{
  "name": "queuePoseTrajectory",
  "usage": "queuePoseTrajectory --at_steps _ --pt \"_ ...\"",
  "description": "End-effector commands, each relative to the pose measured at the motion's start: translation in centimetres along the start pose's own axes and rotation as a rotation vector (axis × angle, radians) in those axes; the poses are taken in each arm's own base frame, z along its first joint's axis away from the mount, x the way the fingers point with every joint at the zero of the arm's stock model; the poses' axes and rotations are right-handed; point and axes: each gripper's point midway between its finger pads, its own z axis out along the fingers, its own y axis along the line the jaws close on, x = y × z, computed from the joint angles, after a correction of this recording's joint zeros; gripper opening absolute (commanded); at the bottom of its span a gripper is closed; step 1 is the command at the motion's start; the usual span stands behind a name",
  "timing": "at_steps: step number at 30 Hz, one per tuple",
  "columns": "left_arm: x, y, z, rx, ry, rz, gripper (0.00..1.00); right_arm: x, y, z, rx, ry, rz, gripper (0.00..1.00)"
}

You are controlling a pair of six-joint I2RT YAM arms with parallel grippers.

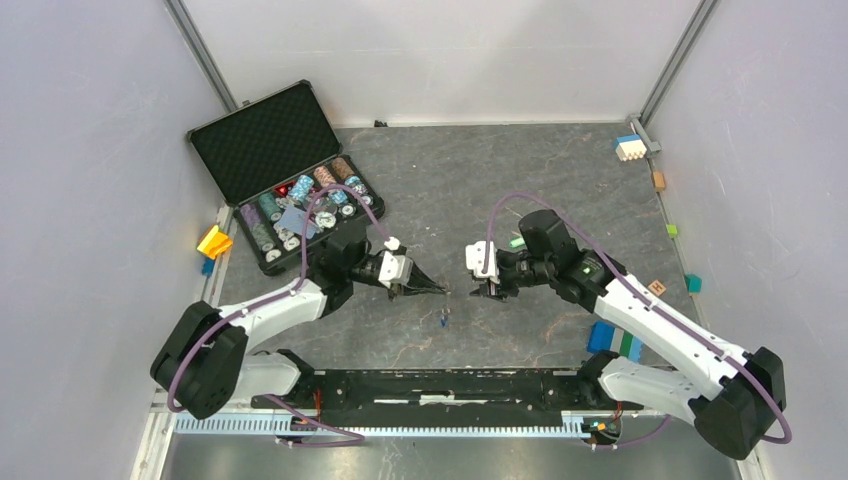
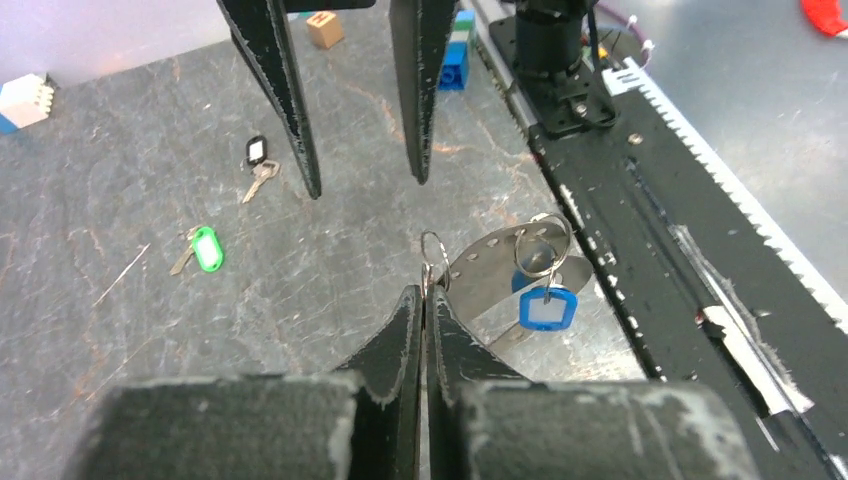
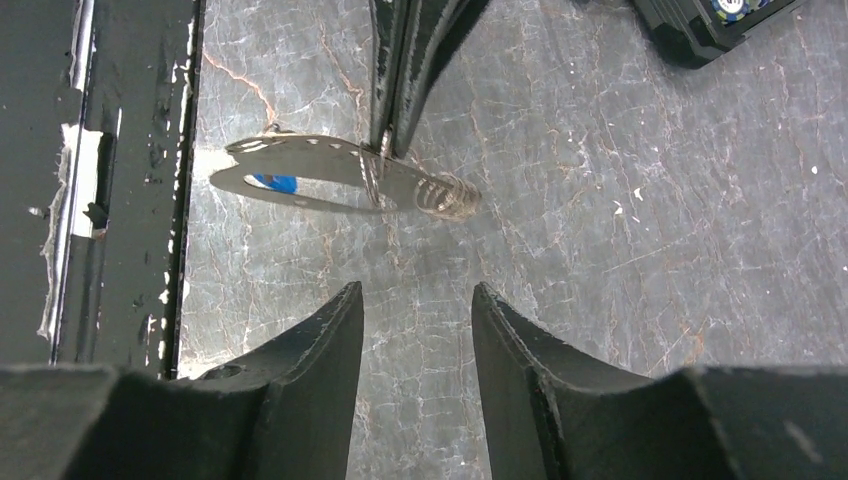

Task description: Put the keys on the keyring

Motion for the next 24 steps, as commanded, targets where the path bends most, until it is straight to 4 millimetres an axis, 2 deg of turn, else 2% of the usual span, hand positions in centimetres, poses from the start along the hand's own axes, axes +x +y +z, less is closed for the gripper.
queuePoseTrajectory --at_steps 1,6,10,15,20,24 --pt "-4.6 0.2 -0.1 0.003 -0.172 0.090 0.02 -0.7 -0.6 -0.5 0.032 -0.036 -0.070 0.49" --pt "-5.5 0.9 -0.1 -0.046 -0.197 0.028 0.02 -1.0 -1.2 -1.2 0.068 -0.054 -0.075 0.48" --pt "-5.8 1.7 -0.1 -0.084 -0.201 -0.024 0.02 -2.4 -0.9 -1.2 0.026 -0.098 -0.080 0.45" --pt "-5.4 1.9 0.0 -0.093 -0.191 -0.047 0.02 -4.4 -1.7 -1.0 0.015 -0.146 -0.079 0.46" --pt "-4.4 2.5 0.0 -0.122 -0.153 -0.062 0.02 -6.1 -0.9 -0.9 -0.064 -0.205 -0.079 0.45" --pt "-4.0 3.1 0.0 -0.148 -0.139 -0.066 0.02 -6.5 0.0 -0.8 -0.110 -0.231 -0.077 0.40"
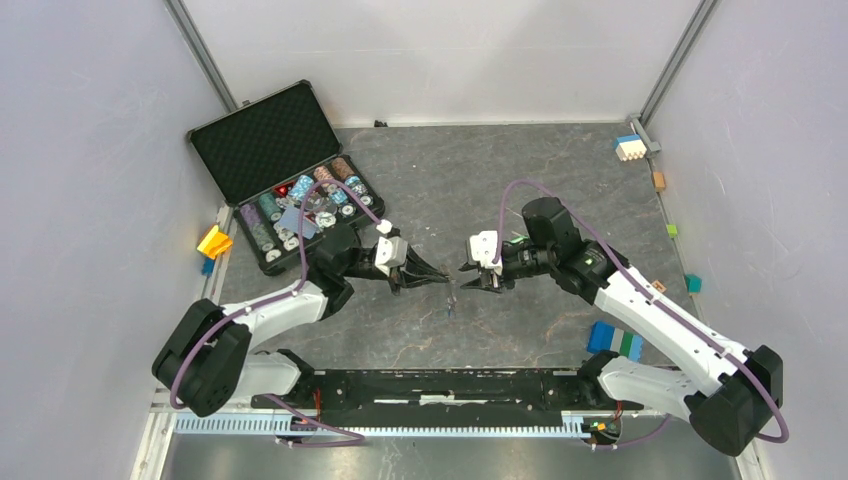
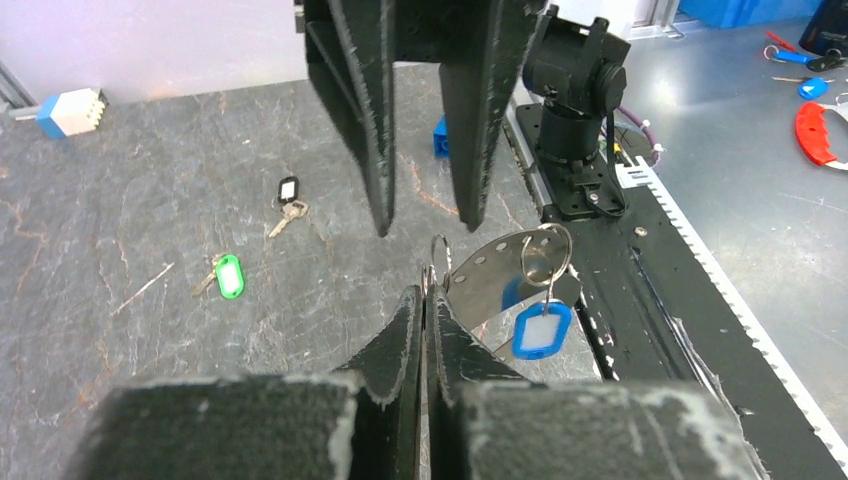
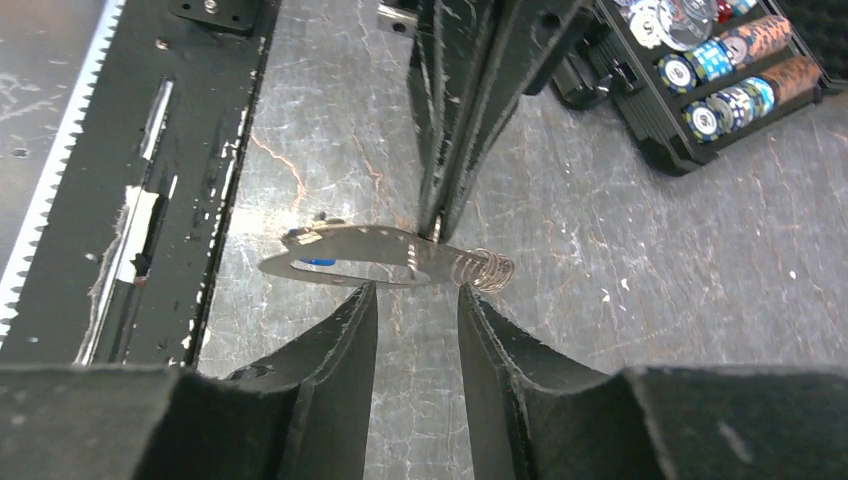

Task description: Put the keys on the keyring

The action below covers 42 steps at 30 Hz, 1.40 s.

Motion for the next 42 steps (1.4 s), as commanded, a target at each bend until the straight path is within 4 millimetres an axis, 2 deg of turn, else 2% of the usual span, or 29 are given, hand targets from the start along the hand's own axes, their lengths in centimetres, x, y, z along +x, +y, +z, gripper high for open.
queuePoseTrajectory --at_steps 1,5,12,23,27,36,42 --pt "-0.8 1.7 0.3 -0.046 -0.004 0.041 0.02 -2.8 0.6 0.0 -0.060 -0.093 -0.033 0.39" --pt "-0.8 2.0 0.4 -0.051 -0.003 0.040 0.02 -2.2 1.3 0.5 -0.089 -0.096 -0.019 0.33" --pt "-0.8 1.9 0.5 -0.044 -0.003 0.036 0.02 -1.4 1.8 1.6 -0.118 -0.085 -0.003 0.31" --pt "-0.9 2.0 0.8 -0.026 -0.016 0.026 0.02 -1.9 1.9 3.3 -0.157 -0.075 0.021 0.31" --pt "-0.7 1.1 0.8 0.033 -0.019 0.041 0.02 -2.2 1.9 3.6 -0.161 -0.071 0.014 0.31" --pt "0.4 -0.9 0.6 0.155 -0.021 0.109 0.02 -3.5 1.9 2.5 -0.140 -0.085 -0.032 0.32" --pt "0.5 -1.5 0.6 0.204 -0.034 0.141 0.02 -4.8 2.4 1.0 -0.137 -0.102 -0.084 0.37"
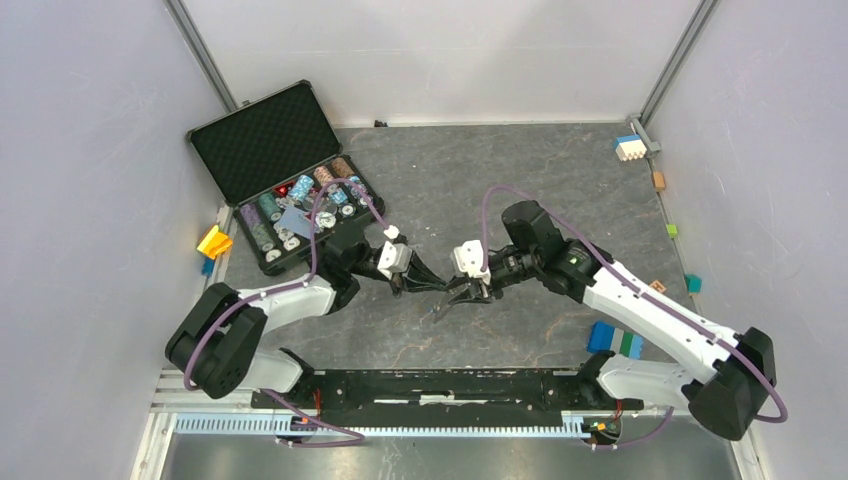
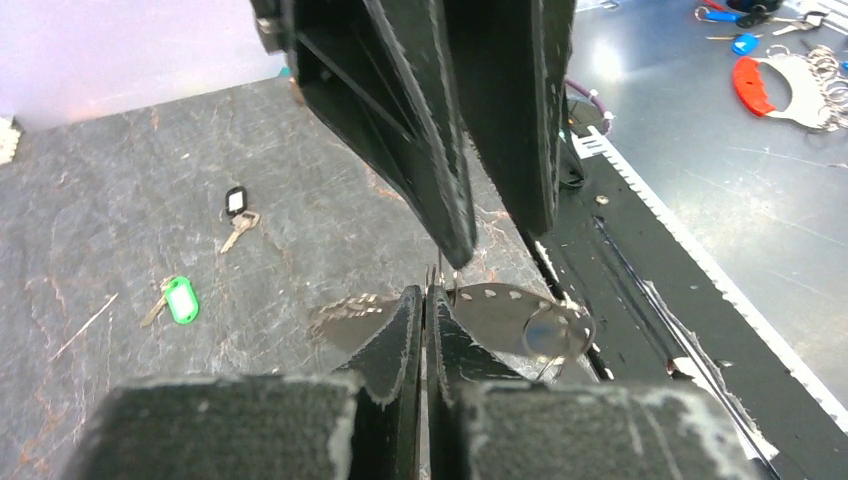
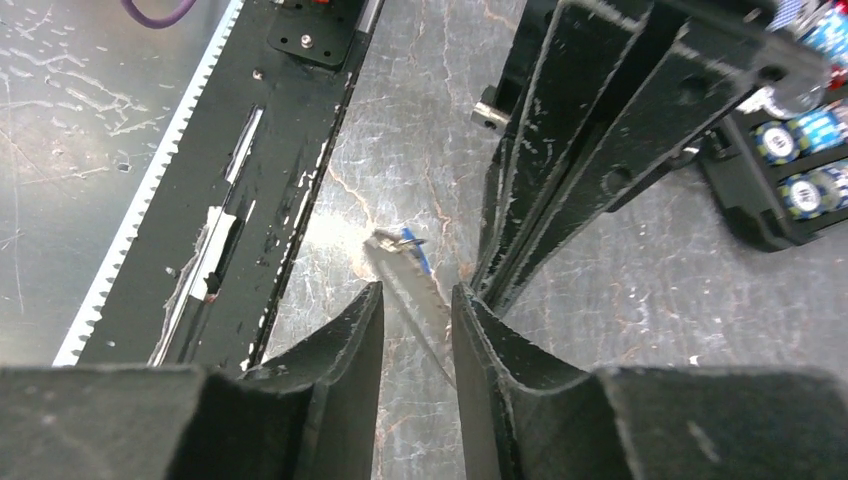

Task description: Put the keys on the keyring

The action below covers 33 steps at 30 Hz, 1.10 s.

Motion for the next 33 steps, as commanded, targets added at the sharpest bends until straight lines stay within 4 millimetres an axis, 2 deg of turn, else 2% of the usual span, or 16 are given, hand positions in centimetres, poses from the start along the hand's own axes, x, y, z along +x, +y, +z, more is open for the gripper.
queuePoseTrajectory --at_steps 1,7,11,13,18,22,29,33 --pt "-1.3 -0.4 0.2 0.077 -0.039 0.137 0.02 -3.7 -0.3 -2.0 0.034 -0.051 -0.122 0.38" --pt "-1.6 -0.7 0.3 0.101 -0.057 0.141 0.02 -4.8 -0.1 -3.9 0.063 -0.068 -0.160 0.42" --pt "-1.9 -0.9 0.3 0.105 -0.069 0.157 0.02 -4.1 -1.0 -5.2 0.138 -0.043 -0.163 0.42" --pt "-1.9 -0.9 0.3 0.106 -0.070 0.157 0.02 -3.3 -2.1 -6.1 0.220 -0.016 -0.145 0.41" --pt "-1.9 -1.1 0.2 0.104 -0.070 0.164 0.02 0.4 -5.4 -8.5 0.450 0.092 -0.049 0.40" --pt "-1.9 -1.4 0.1 0.107 -0.069 0.158 0.02 4.7 -7.3 -10.1 0.590 0.216 0.038 0.40" --pt "-1.8 -1.8 -0.1 0.102 -0.053 0.155 0.02 12.7 -10.1 -13.1 0.727 0.410 0.262 0.40" --pt "-1.6 -1.8 -0.3 0.091 -0.041 0.156 0.02 16.5 -11.7 -14.4 0.800 0.477 0.410 0.39"
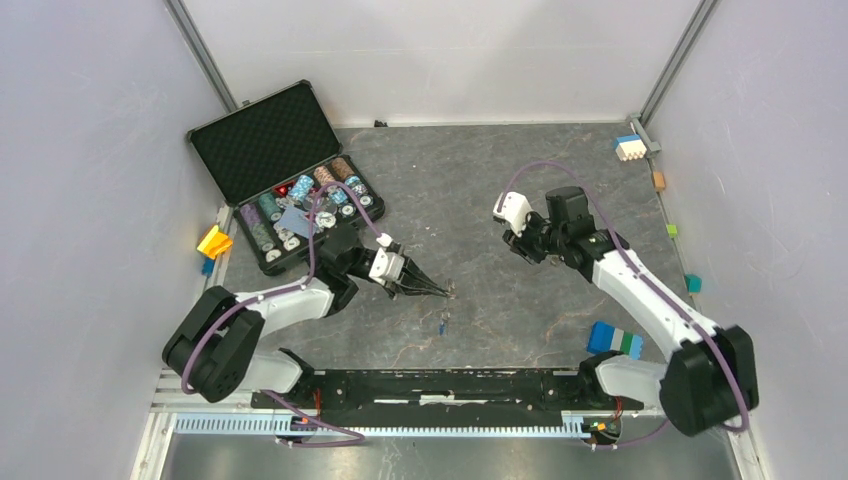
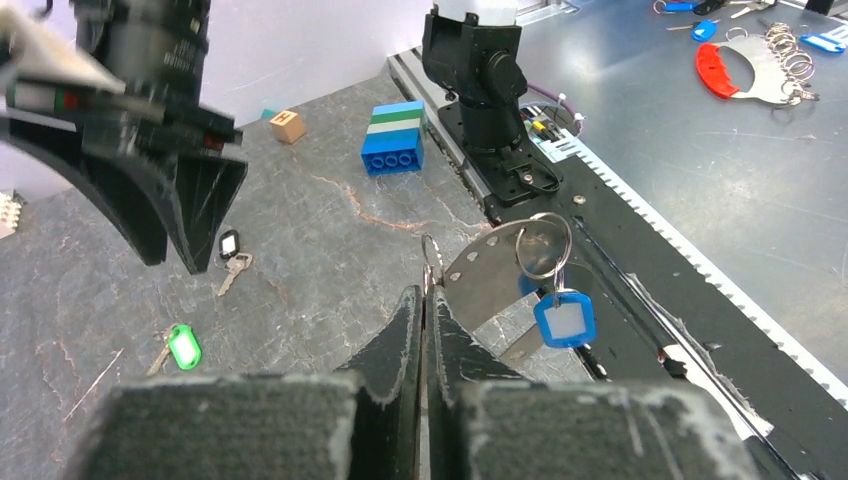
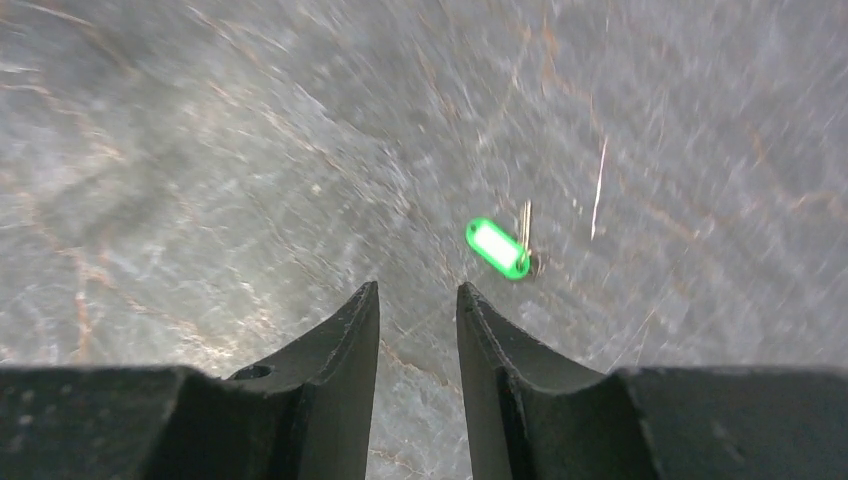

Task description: Put the keys on the keyring

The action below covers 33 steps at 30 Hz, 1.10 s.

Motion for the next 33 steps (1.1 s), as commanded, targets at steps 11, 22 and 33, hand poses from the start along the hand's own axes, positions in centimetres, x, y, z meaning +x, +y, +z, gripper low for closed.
queuePoseTrajectory --at_steps 11,22,33 --pt "-0.4 -0.1 -0.2 -0.022 0.009 0.047 0.02 6.1 -6.1 4.6 0.238 0.210 0.236 0.45" --pt "-0.4 0.0 -0.1 -0.020 0.008 0.043 0.02 7.6 -8.2 6.2 0.283 0.244 0.260 0.43" --pt "-0.4 0.0 -0.1 -0.019 0.010 0.038 0.02 8.3 -9.6 8.1 0.273 0.251 0.320 0.41"
